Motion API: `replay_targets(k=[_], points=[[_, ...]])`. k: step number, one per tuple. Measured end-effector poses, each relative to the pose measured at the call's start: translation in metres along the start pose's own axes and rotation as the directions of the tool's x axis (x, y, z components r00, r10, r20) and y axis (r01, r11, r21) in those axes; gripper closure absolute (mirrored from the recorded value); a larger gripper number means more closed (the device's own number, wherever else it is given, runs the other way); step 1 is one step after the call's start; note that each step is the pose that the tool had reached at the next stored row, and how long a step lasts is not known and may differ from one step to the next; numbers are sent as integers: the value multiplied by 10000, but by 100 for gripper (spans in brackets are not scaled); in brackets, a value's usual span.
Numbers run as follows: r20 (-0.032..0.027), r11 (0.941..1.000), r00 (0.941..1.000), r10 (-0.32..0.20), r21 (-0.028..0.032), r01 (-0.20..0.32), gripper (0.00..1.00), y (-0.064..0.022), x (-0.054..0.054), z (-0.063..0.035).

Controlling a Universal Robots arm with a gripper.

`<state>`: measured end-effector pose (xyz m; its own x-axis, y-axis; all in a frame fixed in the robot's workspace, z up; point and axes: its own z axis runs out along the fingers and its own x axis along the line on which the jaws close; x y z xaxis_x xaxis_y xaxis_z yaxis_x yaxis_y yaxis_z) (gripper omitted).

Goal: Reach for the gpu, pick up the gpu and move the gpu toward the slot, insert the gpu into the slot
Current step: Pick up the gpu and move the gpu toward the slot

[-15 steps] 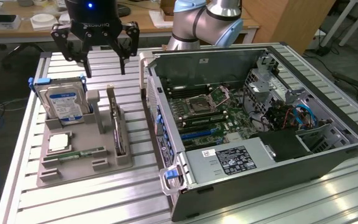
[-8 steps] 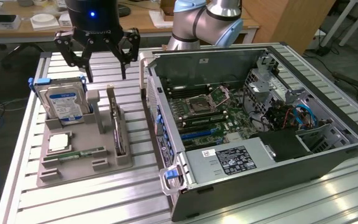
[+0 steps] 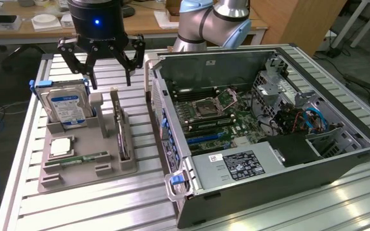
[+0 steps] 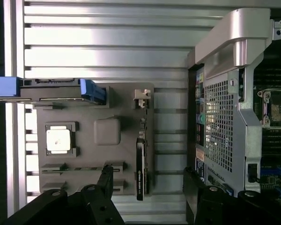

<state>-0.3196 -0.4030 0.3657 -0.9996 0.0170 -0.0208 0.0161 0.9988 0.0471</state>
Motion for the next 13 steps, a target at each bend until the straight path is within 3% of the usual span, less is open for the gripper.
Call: replay_targets(k=[13], points=[[1,10000,10000,0,-1,0,29,-61,1,92]])
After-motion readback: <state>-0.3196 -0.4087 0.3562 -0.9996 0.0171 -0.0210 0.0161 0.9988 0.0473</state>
